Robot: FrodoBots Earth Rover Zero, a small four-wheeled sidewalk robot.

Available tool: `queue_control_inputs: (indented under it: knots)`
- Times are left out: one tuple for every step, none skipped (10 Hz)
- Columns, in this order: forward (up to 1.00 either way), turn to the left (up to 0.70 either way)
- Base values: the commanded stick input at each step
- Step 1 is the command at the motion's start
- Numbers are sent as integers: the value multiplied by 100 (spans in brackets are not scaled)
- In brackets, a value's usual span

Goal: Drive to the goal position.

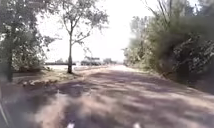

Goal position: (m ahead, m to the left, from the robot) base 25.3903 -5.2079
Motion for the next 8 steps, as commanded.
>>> queue_control_inputs:
  knots:
    - [70, 0]
    - [70, 0]
    - [70, 0]
    - [70, 0]
    - [70, 0]
    - [70, 0]
    - [70, 0]
    - [70, 0]
